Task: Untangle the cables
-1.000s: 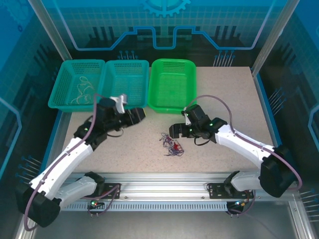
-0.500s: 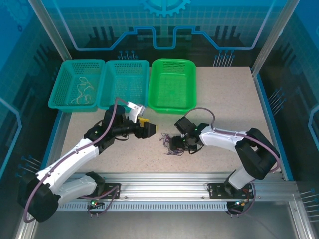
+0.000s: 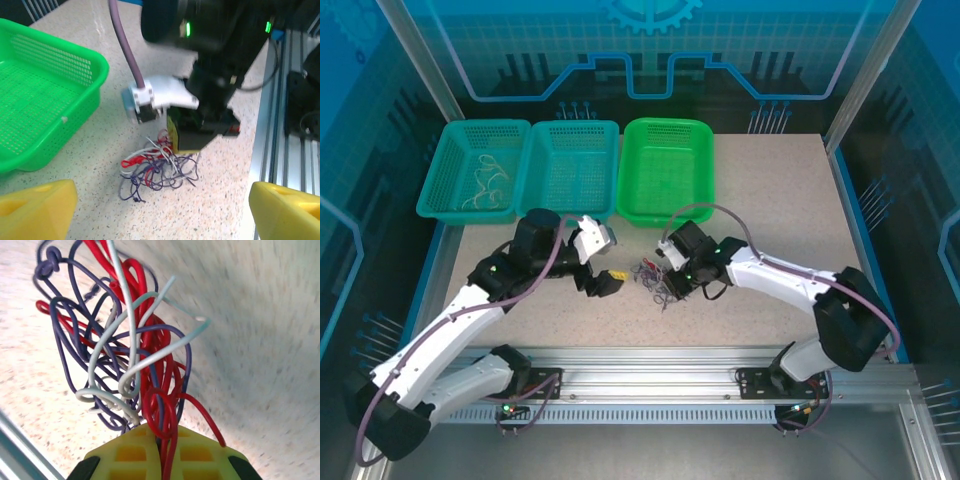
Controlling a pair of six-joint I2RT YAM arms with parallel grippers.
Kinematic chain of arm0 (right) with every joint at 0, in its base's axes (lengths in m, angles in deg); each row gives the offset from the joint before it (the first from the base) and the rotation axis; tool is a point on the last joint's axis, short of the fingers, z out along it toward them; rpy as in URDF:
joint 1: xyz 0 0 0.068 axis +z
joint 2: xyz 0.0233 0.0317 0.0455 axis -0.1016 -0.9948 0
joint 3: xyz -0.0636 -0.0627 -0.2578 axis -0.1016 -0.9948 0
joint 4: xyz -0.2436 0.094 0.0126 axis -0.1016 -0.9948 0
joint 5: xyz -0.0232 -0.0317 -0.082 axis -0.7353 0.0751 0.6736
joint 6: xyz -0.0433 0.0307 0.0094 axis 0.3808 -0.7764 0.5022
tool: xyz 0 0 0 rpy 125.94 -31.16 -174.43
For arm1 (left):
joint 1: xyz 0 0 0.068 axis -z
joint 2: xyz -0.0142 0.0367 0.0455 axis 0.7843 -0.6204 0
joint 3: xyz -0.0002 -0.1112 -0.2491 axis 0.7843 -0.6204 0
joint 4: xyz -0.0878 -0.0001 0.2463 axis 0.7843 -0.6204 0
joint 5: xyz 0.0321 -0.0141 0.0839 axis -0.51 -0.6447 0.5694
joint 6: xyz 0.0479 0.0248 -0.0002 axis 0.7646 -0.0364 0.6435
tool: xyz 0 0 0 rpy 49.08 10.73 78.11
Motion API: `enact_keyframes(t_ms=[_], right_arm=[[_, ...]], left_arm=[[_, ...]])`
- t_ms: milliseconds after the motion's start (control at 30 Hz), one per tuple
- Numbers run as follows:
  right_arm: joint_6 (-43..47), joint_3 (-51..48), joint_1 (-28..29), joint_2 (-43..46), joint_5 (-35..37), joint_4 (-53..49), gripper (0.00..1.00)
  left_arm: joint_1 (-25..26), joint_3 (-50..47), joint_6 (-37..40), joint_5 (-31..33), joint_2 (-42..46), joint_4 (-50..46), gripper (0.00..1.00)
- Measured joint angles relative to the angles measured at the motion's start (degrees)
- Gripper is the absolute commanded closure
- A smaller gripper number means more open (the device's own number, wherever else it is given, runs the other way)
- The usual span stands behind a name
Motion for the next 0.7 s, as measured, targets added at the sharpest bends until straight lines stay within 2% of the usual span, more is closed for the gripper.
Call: enact_keyframes(t_ms=[200,267,433,700], right_arm=[[12.81,3.26,0.0,4.72,-3.34,-3.08,1.0],[15.54,3.23,0.02,6.38,-4.76,-4.37,1.0],[19.21,3.19,0.17,11.37,-7.74,-5.38,1.0],[21.66,2.36,0.55,14.56,-10.38,-5.51,1.0]], left_arm=[[0.44,0.46,4.35,-2.97,-3.96,0.09,0.09],[0.52,0.46,5.42,-3.32,-4.0,1.29,0.12],[0.52,0.48,7.78,-4.11,-6.14,2.69,0.3],[1.51,0.79,5.86,-8.7,-11.69,5.05,0.31]])
